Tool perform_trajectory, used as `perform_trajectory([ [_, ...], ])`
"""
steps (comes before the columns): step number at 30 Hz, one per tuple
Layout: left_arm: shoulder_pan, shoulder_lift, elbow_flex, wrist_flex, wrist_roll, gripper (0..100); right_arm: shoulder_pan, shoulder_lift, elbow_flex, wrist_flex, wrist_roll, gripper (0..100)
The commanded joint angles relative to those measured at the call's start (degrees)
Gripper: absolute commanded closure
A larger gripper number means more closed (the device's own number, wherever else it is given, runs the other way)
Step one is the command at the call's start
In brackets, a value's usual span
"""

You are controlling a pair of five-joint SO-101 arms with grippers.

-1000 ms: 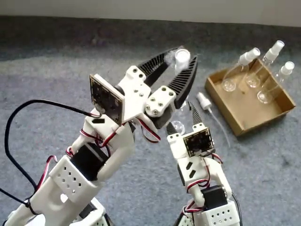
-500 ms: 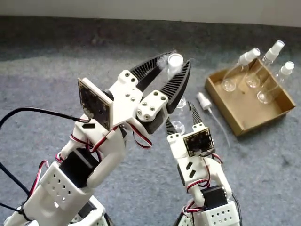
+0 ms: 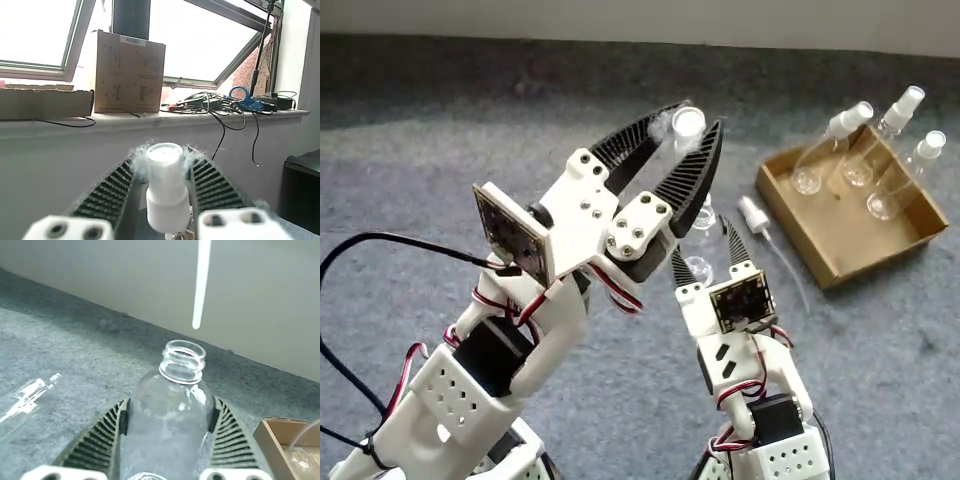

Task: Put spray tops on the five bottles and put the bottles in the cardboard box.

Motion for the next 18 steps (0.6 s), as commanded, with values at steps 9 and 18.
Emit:
perform_trajectory([
  [9, -0.4, -1.5, 12.4, -1.8, -0.1, 99, -0.3, -1.1, 2.7, -0.1, 0.4, 90.7],
  [18, 1.5, -1.5, 28.6, -16.4, -0.1, 99, -0.4, -1.1, 2.7, -0.1, 0.4, 90.7],
])
